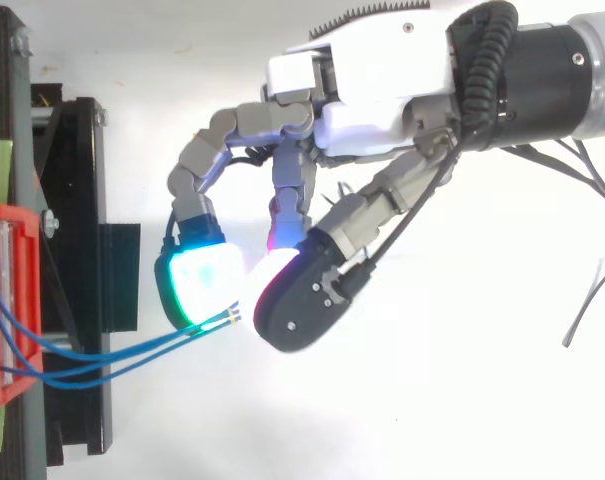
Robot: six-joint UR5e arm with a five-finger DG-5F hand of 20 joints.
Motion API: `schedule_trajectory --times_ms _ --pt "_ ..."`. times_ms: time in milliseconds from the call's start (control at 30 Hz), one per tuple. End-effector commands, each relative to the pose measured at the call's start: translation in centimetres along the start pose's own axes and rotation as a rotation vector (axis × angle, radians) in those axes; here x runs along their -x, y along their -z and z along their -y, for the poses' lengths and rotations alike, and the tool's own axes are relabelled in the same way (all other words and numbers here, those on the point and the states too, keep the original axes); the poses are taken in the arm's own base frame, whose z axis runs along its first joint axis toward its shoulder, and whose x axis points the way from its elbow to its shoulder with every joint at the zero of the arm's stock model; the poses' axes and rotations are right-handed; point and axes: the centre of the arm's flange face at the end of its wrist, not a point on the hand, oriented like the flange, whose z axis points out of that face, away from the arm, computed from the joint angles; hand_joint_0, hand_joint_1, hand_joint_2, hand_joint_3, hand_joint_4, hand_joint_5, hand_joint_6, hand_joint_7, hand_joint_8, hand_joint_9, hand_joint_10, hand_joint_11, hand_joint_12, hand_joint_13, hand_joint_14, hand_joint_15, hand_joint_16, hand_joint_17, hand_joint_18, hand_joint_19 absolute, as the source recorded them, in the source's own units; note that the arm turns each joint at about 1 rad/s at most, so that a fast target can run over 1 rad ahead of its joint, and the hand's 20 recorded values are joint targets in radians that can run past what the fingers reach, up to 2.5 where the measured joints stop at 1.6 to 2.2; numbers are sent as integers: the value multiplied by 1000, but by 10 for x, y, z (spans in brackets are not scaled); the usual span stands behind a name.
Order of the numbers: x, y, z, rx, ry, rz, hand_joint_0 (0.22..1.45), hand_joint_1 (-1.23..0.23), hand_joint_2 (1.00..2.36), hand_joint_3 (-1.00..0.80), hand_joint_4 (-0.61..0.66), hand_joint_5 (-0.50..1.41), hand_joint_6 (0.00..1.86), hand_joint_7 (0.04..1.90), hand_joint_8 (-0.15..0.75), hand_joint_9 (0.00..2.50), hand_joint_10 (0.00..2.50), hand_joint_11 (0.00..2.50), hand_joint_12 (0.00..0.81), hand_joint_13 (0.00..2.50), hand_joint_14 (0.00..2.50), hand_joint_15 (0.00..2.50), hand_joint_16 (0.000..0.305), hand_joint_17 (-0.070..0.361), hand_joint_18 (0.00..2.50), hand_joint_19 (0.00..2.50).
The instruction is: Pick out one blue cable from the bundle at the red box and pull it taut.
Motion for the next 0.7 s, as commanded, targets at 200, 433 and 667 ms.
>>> schedule_trajectory --times_ms 200,433,667 --pt "0 0 -1 1 0 0 568 -483 1007 -149 33 -40 845 923 300 1528 21 538 396 1320 21 578 60 134 1113 609" --pt "0 0 0 0 0 0 540 -401 1009 -325 25 -51 853 923 279 1503 23 586 378 1287 21 606 55 123 1039 662" --pt "0 -1 -1 6 1 -1 423 -398 1000 -500 42 -51 843 926 296 1510 21 573 396 1302 21 599 58 130 1065 641"
